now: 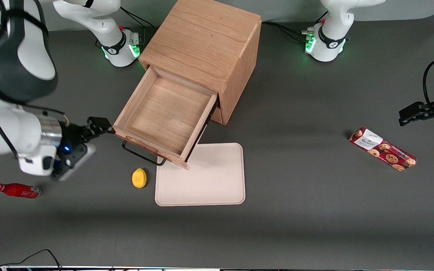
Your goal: Open upper drawer
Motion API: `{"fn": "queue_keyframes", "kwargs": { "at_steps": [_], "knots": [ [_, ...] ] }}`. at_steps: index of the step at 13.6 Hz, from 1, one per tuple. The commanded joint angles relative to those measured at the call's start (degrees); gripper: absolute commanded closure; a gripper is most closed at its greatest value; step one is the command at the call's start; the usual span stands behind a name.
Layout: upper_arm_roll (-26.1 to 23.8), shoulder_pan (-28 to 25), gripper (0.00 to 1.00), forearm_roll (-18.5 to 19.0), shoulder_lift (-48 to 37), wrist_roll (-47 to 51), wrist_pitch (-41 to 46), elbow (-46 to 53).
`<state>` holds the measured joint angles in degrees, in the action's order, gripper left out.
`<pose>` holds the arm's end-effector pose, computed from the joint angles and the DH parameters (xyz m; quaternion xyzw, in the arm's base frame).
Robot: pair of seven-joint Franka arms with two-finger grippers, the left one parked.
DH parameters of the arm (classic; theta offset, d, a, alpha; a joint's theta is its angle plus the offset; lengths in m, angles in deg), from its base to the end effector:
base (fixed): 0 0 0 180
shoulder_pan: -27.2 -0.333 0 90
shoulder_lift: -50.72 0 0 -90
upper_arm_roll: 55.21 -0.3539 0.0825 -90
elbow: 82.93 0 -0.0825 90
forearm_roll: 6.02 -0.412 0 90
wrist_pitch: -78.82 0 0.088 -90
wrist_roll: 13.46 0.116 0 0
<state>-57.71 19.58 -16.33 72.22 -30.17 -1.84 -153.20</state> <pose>0.6712 0.1372 0.5736 -0.9623 -0.2349 0.0903 0.1031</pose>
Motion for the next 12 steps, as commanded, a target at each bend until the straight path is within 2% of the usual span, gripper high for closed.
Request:
{"fn": "queue_keyframes", "kwargs": {
  "at_steps": [1,4,7,9,12],
  "knots": [
    [1.0,-1.3,0.00,7.4,-10.3,11.0,-1.3,-11.6],
    [4.1,-2.3,0.00,7.5,-18.2,14.9,-2.0,-19.3],
    [6.0,-2.2,0.00,7.4,-28.8,14.9,-8.3,-32.9],
    [7.6,-1.4,0.00,7.8,-30.2,15.4,-8.2,-35.7],
    [9.4,-1.3,0.00,9.9,-29.9,15.2,-8.3,-34.7]
  ]
}}
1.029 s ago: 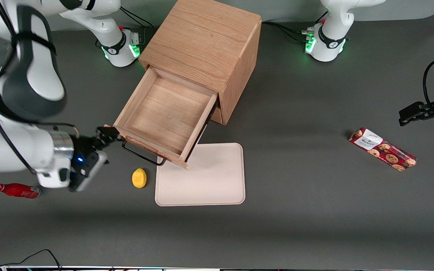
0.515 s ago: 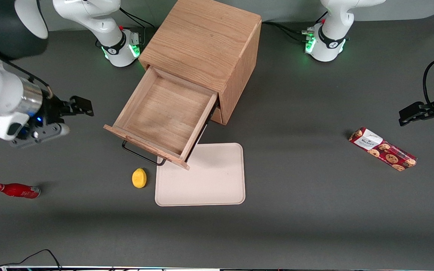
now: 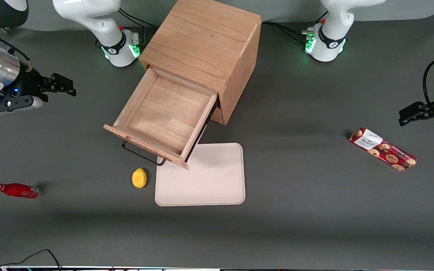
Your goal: Open upper drawer
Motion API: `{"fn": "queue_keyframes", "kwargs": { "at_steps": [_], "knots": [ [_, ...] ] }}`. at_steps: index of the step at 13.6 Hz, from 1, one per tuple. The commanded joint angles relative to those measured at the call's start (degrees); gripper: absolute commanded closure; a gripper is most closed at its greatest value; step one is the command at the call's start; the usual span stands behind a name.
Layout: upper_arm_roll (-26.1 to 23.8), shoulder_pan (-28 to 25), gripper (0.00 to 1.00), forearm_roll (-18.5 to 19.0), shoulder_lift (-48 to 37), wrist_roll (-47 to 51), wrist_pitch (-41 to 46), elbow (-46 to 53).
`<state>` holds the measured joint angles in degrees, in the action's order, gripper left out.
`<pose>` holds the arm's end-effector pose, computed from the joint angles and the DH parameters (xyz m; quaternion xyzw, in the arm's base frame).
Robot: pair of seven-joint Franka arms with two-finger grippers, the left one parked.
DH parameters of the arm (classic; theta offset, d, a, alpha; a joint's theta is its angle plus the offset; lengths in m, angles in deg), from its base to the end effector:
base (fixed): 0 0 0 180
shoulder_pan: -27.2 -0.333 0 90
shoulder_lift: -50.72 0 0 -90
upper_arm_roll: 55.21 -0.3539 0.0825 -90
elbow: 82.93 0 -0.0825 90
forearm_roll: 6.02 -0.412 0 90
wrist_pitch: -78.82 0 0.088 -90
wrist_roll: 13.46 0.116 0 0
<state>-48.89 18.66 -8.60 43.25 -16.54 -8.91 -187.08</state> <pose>0.5232 0.0223 0.6001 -0.9954 -0.0462 0.0782 0.0302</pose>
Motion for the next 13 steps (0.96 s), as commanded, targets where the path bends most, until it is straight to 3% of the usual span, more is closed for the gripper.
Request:
{"fn": "queue_keyframes", "kwargs": {
  "at_steps": [1,9,13],
  "knots": [
    [0.7,-0.4,0.00,2.3,-0.1,1.6,-1.2,0.4],
    [2.7,2.5,0.00,2.4,11.5,1.6,-2.0,16.2],
    [2.7,3.5,0.00,2.3,12.6,1.1,-2.0,18.0]
  ]
}}
